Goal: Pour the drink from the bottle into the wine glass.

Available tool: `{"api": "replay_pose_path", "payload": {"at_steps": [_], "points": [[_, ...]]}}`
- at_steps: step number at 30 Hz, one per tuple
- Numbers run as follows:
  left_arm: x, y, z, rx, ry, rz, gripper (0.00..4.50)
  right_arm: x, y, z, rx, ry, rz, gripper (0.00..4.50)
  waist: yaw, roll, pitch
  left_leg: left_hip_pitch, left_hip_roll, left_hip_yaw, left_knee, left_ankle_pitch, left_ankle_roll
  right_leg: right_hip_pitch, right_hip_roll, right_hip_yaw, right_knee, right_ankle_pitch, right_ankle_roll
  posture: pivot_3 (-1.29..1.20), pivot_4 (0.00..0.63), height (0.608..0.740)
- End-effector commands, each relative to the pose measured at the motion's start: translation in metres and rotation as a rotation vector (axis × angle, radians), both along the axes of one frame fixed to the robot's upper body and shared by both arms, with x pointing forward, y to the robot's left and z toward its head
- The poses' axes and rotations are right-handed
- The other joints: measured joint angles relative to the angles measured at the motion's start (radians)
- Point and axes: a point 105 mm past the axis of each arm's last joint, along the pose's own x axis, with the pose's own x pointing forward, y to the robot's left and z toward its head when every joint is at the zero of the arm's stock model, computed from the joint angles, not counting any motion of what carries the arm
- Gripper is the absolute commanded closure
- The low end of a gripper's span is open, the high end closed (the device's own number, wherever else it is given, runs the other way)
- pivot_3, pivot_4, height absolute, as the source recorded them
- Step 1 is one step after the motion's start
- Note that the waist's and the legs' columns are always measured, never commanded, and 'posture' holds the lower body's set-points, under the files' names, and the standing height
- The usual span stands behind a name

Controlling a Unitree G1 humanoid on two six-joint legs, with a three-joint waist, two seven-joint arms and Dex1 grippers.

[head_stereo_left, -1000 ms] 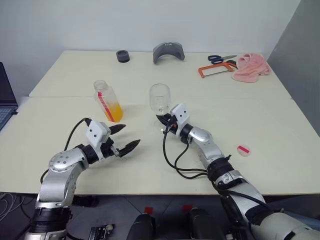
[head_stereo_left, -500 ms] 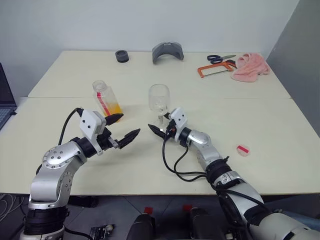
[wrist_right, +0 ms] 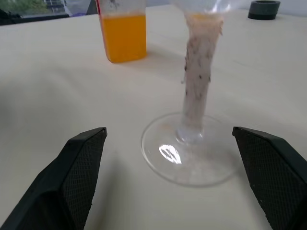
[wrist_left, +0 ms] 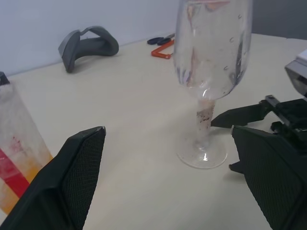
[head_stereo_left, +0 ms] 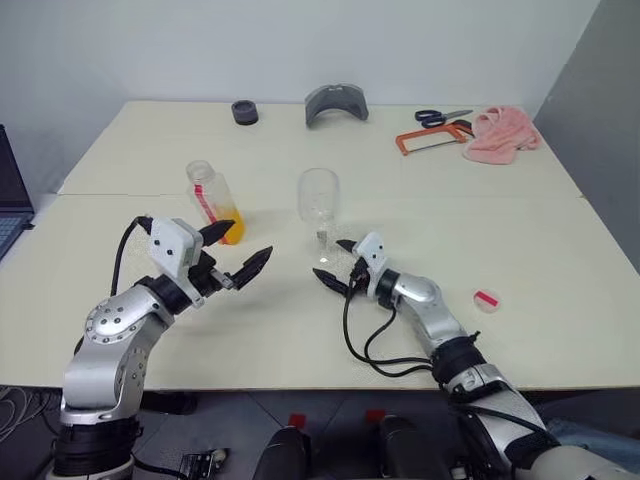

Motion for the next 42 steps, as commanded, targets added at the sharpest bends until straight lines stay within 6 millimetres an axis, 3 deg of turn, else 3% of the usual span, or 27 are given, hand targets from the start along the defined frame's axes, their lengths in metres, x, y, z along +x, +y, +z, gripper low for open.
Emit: {"api": "replay_pose_path", "payload": {"at_steps": [1,5,9,17,28,42], "points": [[-0.004,0.008,-0.006,0.042,-0.031,0.059,0.00,-0.013,-0.007,0.008,-0.034,-0.052,0.016,0.02,0.000,0.000,0.000,0.000,0.000,0.000,0.000,0.000,0.000,0.000,0.000,0.000,0.000,0.000,0.000,0.00,0.150,0.740],[-0.001,0.021,-0.020,0.041,-0.050,0.207,0.00,-0.037,-0.021,0.022,-0.037,-0.069,0.076,0.02,0.008,0.000,0.000,0.000,0.000,-0.001,0.000,0.000,0.000,0.001,0.000,-0.001,-0.002,0.000,0.000,0.00,0.150,0.740],[0.002,0.037,-0.043,-0.008,-0.013,0.363,0.00,-0.075,-0.033,0.049,-0.041,-0.077,0.204,0.02,0.021,0.000,0.000,0.000,0.000,-0.002,0.000,0.000,0.000,0.004,-0.001,-0.002,-0.007,0.000,0.001,0.00,0.150,0.740],[0.024,0.055,-0.032,-0.037,-0.032,0.410,0.00,-0.102,-0.031,0.086,-0.004,-0.046,0.303,0.02,0.026,-0.001,0.000,0.001,-0.002,-0.005,0.000,0.000,0.000,0.006,0.001,-0.005,-0.008,0.001,0.002,0.00,0.150,0.740],[0.052,0.065,-0.011,-0.026,-0.050,0.359,0.00,-0.106,-0.017,0.103,-0.018,-0.078,0.309,0.02,0.026,-0.001,0.000,0.000,-0.003,-0.006,0.000,0.000,0.000,0.006,0.000,-0.005,-0.008,0.001,0.002,0.00,0.150,0.740],[0.077,0.059,0.001,-0.008,-0.068,0.287,0.00,-0.103,-0.011,0.118,-0.029,-0.103,0.254,0.02,0.025,-0.001,0.000,0.000,-0.004,-0.006,0.000,0.000,0.000,0.006,0.000,-0.006,-0.008,0.001,0.002,0.00,0.150,0.740]]}}
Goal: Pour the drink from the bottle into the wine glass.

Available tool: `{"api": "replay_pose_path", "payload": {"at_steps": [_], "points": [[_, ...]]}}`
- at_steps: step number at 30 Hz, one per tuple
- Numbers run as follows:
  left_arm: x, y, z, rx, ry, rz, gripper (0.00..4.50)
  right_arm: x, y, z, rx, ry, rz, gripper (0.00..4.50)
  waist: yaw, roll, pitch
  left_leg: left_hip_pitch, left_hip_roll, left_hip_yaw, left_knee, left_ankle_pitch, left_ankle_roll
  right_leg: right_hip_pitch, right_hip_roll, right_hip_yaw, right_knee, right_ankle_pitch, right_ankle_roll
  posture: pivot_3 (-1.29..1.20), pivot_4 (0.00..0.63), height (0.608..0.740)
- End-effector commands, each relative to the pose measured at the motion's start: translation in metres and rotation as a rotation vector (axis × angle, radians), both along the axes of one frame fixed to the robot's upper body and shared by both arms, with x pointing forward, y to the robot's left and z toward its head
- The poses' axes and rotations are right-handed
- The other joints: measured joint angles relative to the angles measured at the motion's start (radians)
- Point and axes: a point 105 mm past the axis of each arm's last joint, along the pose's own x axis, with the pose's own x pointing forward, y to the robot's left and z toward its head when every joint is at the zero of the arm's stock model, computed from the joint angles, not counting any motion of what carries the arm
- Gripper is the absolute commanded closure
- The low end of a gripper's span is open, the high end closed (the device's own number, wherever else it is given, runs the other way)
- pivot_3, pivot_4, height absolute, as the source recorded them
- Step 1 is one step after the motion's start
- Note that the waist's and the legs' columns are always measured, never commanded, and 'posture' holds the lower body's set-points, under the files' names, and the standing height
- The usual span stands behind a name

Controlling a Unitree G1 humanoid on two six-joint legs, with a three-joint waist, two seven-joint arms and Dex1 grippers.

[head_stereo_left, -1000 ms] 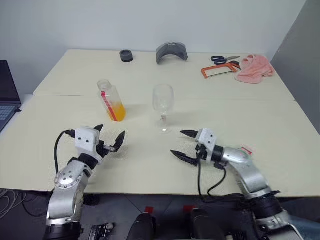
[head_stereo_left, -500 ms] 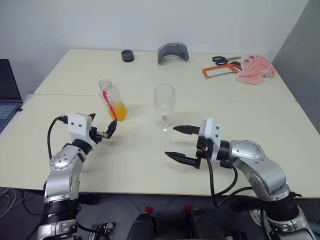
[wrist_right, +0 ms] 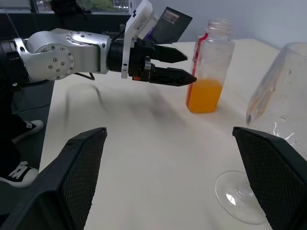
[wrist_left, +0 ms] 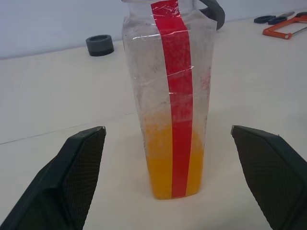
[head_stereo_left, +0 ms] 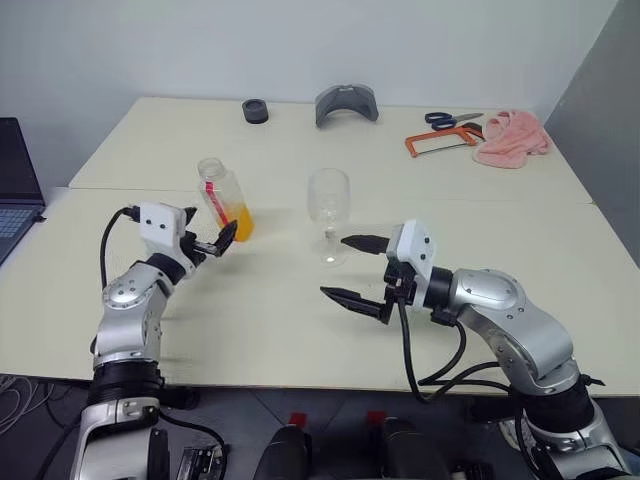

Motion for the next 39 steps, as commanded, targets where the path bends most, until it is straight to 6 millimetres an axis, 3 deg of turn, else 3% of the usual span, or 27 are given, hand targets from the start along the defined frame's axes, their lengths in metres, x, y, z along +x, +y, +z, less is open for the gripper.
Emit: {"api": "replay_pose_path", "payload": {"at_steps": [1,16,19,26,32,39], "points": [[0.006,0.000,0.018,0.036,-0.057,-0.019,0.00,-0.007,0.005,0.015,0.014,-0.065,0.023,0.02,0.000,0.000,0.000,0.000,0.000,0.000,0.000,0.000,0.000,0.000,0.000,0.000,0.000,0.000,0.000,0.00,0.150,0.740],[0.033,-0.007,0.032,0.055,-0.080,-0.050,0.00,-0.005,0.007,0.017,0.016,-0.076,0.020,0.02,-0.001,0.000,0.000,0.000,-0.001,0.000,0.000,0.000,0.000,0.000,0.000,-0.001,0.000,0.000,0.000,0.00,0.150,0.740],[0.038,-0.012,0.035,0.044,-0.086,-0.059,0.59,-0.004,0.007,0.018,0.017,-0.080,0.020,0.00,-0.001,0.000,0.000,0.000,-0.001,0.000,0.000,0.000,0.000,0.000,0.000,-0.001,0.000,0.000,0.000,0.00,0.150,0.740],[0.039,-0.017,0.033,0.020,-0.084,-0.082,2.66,-0.004,0.007,0.021,0.023,-0.099,0.013,0.00,-0.001,0.000,0.000,0.000,-0.001,0.000,0.000,0.000,0.000,0.000,0.000,0.000,0.000,0.000,0.000,0.00,0.150,0.740],[0.034,-0.028,0.040,-0.001,-0.117,-0.119,2.79,-0.005,0.004,0.026,0.047,-0.121,0.001,0.00,-0.001,0.000,0.000,-0.001,-0.001,0.000,0.001,0.000,0.000,0.000,0.000,0.000,0.000,0.000,0.000,0.00,0.150,0.740],[0.027,-0.073,0.087,0.141,-0.291,-0.236,2.81,0.001,-0.018,0.050,0.137,-0.149,-0.063,0.00,0.001,-0.001,0.000,-0.007,-0.001,-0.005,0.005,0.000,0.000,-0.002,0.000,-0.003,0.000,0.000,0.000,0.00,0.150,0.740]]}}
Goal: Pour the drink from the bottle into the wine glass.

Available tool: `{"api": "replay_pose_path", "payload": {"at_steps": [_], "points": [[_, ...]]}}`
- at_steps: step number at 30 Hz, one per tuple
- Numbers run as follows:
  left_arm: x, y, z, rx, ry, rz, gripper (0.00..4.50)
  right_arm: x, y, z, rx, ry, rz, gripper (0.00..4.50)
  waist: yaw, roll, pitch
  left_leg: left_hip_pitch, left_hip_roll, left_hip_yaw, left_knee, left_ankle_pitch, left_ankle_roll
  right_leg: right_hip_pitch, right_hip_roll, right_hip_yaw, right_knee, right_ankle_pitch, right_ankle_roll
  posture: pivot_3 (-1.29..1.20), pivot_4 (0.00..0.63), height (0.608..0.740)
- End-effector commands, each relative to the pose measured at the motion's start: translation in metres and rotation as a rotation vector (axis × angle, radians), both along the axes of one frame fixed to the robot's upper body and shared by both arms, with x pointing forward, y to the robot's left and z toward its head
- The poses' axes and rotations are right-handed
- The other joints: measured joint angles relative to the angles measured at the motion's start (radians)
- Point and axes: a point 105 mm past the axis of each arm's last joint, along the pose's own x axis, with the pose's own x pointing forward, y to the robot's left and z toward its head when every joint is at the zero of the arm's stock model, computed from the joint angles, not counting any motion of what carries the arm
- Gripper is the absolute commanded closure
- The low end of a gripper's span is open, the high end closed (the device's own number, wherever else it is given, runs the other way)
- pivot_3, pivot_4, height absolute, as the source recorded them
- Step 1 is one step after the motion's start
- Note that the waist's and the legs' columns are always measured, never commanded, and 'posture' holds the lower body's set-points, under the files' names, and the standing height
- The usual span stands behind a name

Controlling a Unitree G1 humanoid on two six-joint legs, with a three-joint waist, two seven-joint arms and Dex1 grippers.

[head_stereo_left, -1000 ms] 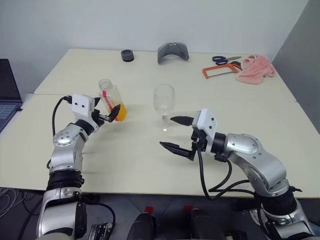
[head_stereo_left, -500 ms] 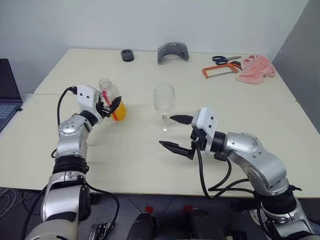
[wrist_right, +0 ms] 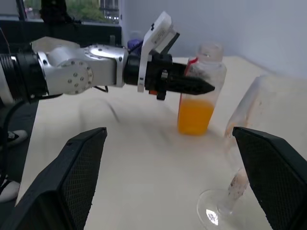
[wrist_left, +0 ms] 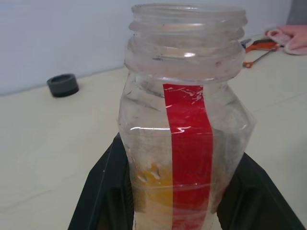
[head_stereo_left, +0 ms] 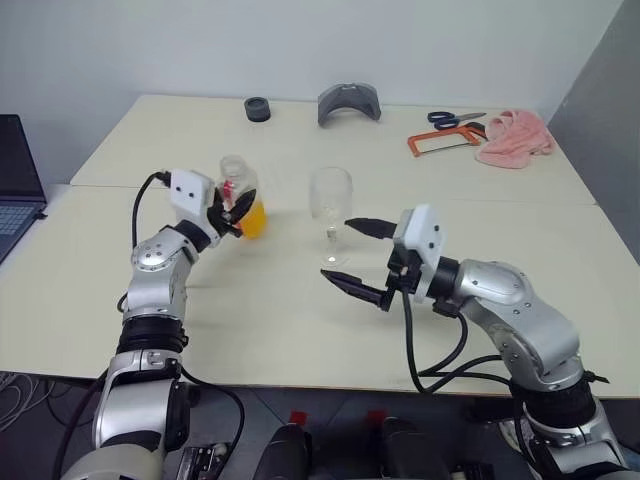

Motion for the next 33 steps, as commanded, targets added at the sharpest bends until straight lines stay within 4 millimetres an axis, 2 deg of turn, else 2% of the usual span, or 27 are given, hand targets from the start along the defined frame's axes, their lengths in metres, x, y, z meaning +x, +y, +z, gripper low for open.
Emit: {"api": "replay_pose_path", "payload": {"at_steps": [1,5,13,15,23,33], "points": [[-0.004,-0.028,0.056,0.095,-0.206,-0.061,2.81,0.002,-0.016,0.023,0.059,-0.057,-0.045,0.00,0.001,0.000,0.000,-0.001,0.000,-0.001,0.001,0.000,0.000,0.000,0.000,-0.001,0.000,0.000,0.000,0.00,0.150,0.740],[-0.005,-0.052,0.074,0.268,-0.314,-0.111,2.81,0.011,-0.025,0.026,0.070,-0.048,-0.102,0.00,0.001,0.000,0.000,-0.003,-0.002,-0.002,0.002,0.000,0.000,-0.002,0.000,-0.002,0.000,0.000,0.000,0.00,0.150,0.740],[-0.003,-0.076,0.078,0.547,-0.449,-0.172,2.81,0.027,-0.031,0.026,0.090,-0.034,-0.197,0.00,-0.004,0.000,0.000,-0.007,-0.002,0.004,0.001,0.000,-0.001,-0.009,0.002,0.001,0.002,0.000,0.000,0.00,0.150,0.740],[-0.002,-0.078,0.080,0.627,-0.497,-0.168,2.81,0.031,-0.032,0.025,0.092,-0.032,-0.222,0.00,-0.004,0.000,0.000,-0.010,-0.002,0.005,0.003,0.001,-0.001,-0.014,0.002,0.002,0.006,0.000,0.000,0.00,0.150,0.740],[-0.001,-0.079,0.085,0.829,-0.641,-0.156,2.81,0.034,-0.032,0.021,0.082,-0.019,-0.242,0.00,-0.002,0.000,0.000,-0.010,-0.003,0.009,0.003,0.000,0.000,-0.014,0.001,0.003,0.006,0.000,0.000,0.00,0.150,0.740],[0.000,-0.079,0.093,0.954,-0.773,-0.122,2.81,0.035,-0.032,0.018,0.072,-0.013,-0.247,0.00,-0.002,0.000,0.000,-0.010,-0.003,0.010,0.003,0.000,0.000,-0.015,0.001,0.003,0.007,0.000,0.000,0.00,0.150,0.740]]}}
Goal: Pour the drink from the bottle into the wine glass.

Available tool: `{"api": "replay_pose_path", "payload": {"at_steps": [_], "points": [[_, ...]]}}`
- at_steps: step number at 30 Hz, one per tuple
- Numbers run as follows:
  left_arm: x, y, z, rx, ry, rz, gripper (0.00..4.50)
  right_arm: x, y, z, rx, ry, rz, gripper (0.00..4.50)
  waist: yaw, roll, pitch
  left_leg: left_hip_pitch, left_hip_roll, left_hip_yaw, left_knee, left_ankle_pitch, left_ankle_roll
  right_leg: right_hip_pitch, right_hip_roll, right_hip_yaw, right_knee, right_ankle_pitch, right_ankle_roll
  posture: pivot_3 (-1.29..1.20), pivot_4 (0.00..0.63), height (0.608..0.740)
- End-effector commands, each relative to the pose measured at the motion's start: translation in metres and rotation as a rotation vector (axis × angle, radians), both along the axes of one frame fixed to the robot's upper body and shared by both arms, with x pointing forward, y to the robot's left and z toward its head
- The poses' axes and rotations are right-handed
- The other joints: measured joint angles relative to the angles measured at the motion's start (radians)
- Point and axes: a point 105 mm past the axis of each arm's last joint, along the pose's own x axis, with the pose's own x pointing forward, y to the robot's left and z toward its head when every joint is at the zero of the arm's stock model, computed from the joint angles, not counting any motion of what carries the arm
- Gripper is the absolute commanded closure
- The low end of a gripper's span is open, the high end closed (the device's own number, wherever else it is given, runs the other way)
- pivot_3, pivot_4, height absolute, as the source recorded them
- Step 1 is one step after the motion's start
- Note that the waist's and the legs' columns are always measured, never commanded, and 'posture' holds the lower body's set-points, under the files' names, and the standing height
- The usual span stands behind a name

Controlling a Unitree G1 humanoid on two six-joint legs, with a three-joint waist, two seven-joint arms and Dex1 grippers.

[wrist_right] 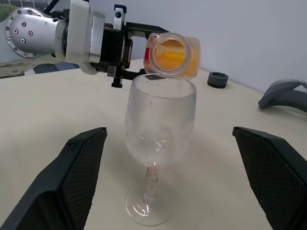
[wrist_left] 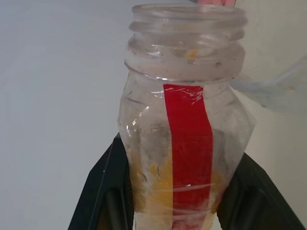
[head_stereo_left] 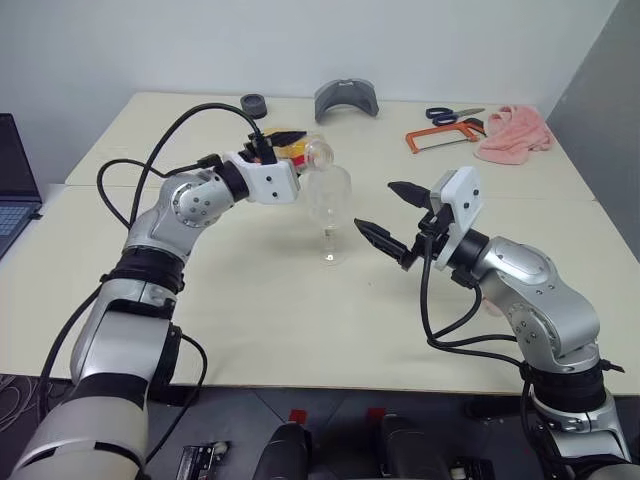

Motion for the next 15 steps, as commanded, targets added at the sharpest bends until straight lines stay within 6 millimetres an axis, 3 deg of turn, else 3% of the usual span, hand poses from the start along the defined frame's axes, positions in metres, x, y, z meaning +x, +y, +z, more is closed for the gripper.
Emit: {"api": "replay_pose_path", "payload": {"at_steps": [1,15], "points": [[-0.005,-0.003,0.026,0.017,-0.119,-0.023,2.81,-0.002,0.002,0.007,0.004,-0.029,0.006,0.00,0.000,0.000,0.000,0.000,0.000,0.000,0.000,0.000,0.000,0.000,0.000,0.000,0.000,0.000,0.000,0.00,0.150,0.740],[-0.003,0.000,0.037,0.080,-0.216,-0.002,2.81,-0.004,0.004,0.007,0.016,-0.023,0.020,0.00,-0.001,0.000,0.000,0.000,0.000,0.002,0.000,0.000,0.000,-0.001,0.000,0.000,0.001,0.000,0.000,0.00,0.150,0.740]]}}
